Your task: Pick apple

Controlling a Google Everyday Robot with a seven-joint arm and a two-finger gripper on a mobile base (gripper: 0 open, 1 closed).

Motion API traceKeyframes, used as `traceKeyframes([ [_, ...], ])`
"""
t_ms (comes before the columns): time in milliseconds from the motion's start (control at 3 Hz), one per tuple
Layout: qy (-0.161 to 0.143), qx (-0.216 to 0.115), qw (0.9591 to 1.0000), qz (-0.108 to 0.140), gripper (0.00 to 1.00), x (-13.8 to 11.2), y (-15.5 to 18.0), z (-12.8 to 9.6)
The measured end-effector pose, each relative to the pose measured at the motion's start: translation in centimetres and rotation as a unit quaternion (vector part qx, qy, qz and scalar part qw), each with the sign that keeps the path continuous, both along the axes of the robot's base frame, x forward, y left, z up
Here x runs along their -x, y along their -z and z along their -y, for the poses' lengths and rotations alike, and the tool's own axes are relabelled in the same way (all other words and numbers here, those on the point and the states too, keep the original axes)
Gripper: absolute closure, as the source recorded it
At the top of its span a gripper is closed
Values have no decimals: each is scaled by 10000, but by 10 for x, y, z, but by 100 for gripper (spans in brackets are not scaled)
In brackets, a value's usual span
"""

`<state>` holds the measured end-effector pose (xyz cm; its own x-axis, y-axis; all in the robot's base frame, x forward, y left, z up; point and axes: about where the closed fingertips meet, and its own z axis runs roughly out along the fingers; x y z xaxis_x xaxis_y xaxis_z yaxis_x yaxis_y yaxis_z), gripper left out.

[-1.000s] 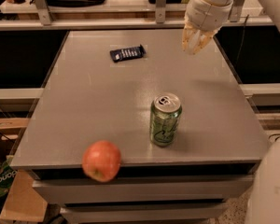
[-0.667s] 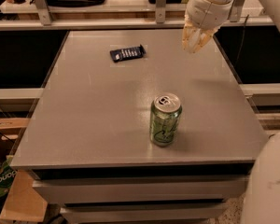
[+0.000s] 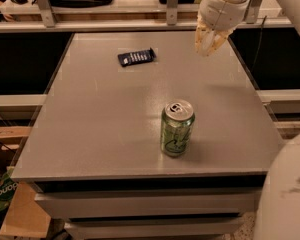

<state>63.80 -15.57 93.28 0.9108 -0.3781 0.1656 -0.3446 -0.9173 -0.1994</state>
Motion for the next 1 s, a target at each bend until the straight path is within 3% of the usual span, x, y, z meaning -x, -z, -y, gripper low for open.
traceKeyframes([
  [333,-28,5,10000,-23,100,1,0,-2],
  [1000,-30,-61,9999,139,60,-10,2,-6],
])
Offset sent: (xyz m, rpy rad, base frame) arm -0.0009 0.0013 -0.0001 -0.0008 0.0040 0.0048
